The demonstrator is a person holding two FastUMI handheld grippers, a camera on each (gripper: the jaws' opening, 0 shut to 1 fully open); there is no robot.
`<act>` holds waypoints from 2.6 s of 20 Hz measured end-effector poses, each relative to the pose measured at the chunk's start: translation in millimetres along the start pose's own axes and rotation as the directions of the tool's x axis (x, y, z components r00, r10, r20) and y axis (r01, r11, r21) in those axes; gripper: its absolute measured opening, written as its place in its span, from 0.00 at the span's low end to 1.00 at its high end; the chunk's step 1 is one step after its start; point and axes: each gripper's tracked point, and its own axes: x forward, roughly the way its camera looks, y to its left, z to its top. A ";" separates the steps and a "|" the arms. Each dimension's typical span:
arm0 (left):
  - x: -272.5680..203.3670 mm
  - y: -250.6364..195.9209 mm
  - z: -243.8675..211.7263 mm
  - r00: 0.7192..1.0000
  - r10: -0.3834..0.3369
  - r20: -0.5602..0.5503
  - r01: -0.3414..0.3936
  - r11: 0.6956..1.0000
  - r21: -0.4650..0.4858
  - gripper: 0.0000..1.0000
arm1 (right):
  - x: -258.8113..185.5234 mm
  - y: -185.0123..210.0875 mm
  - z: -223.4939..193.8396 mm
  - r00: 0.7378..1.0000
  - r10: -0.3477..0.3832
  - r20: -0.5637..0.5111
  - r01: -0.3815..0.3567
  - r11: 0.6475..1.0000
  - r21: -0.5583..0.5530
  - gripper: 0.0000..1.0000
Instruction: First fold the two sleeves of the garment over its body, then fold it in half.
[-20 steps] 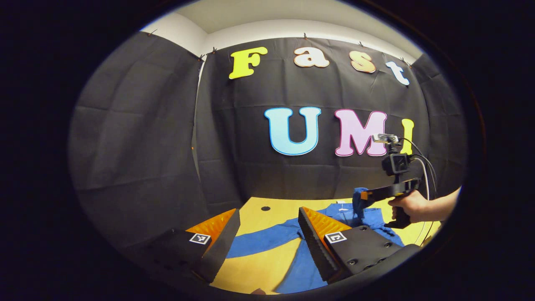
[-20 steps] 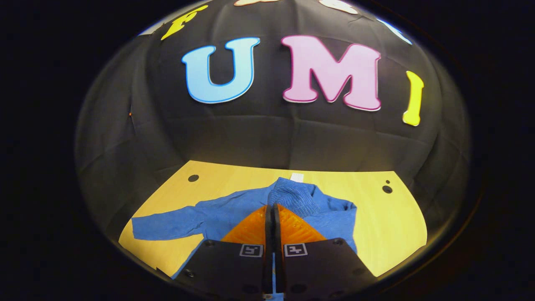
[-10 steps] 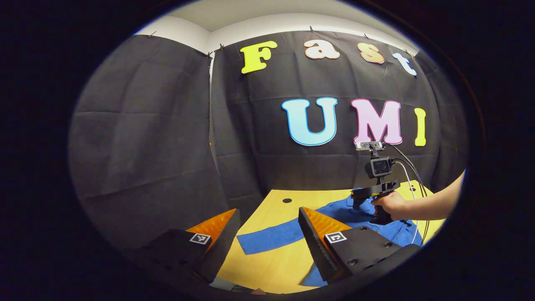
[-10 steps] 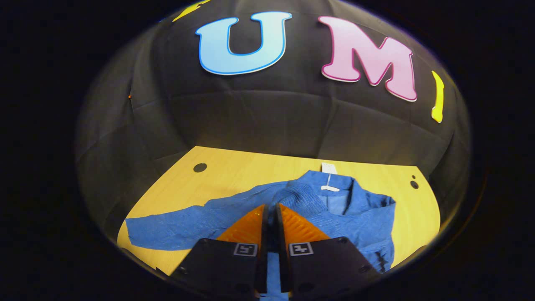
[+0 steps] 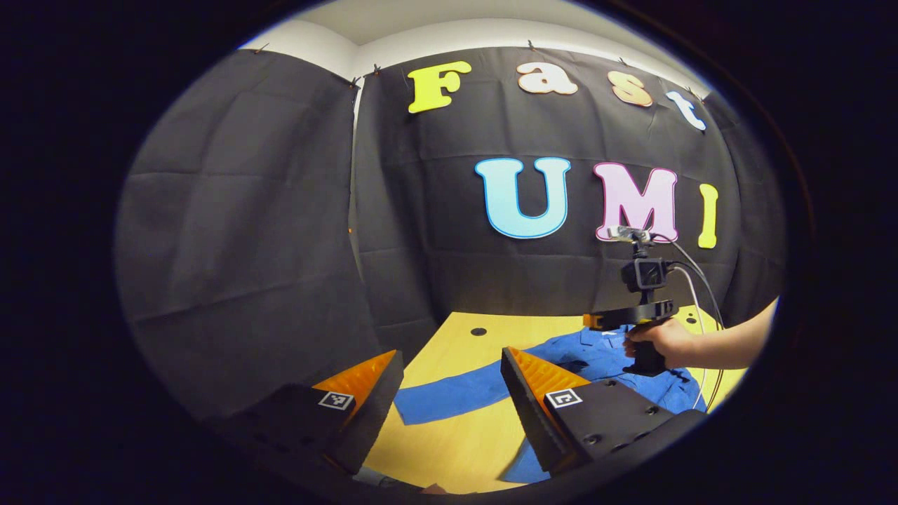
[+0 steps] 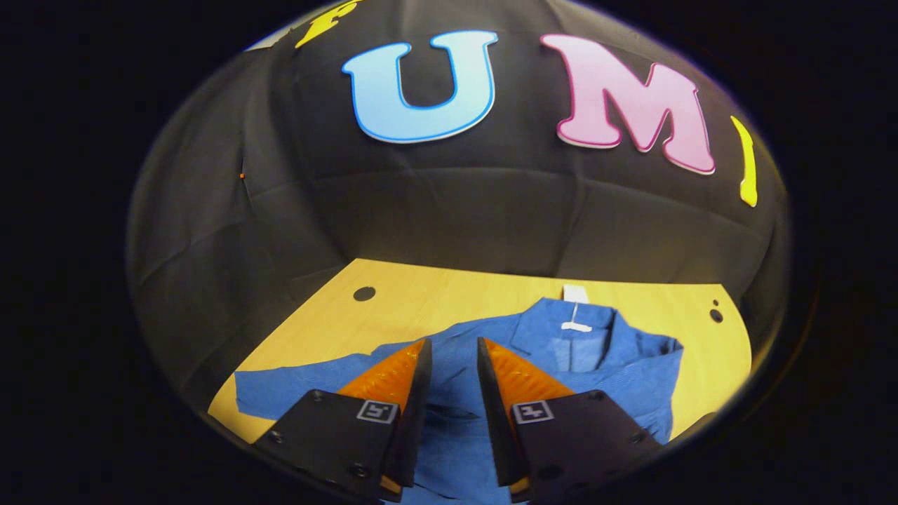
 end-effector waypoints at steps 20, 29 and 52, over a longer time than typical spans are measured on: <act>225.4 92.3 -174.4 0.921 0.118 -0.371 -0.133 0.991 -0.015 0.84 | -301.9 -161.8 51.6 0.927 -0.238 0.288 0.181 0.961 0.211 0.67; 248.5 107.3 -215.5 0.861 0.195 -0.470 -0.209 0.978 0.022 0.84 | -309.2 -178.4 54.2 0.920 -0.274 0.279 0.202 0.944 0.260 0.67; 262.4 93.5 -235.6 0.854 0.076 -0.514 -0.121 0.991 -0.054 0.70 | -296.3 -166.5 50.5 0.935 -0.251 0.249 0.172 0.939 0.298 0.67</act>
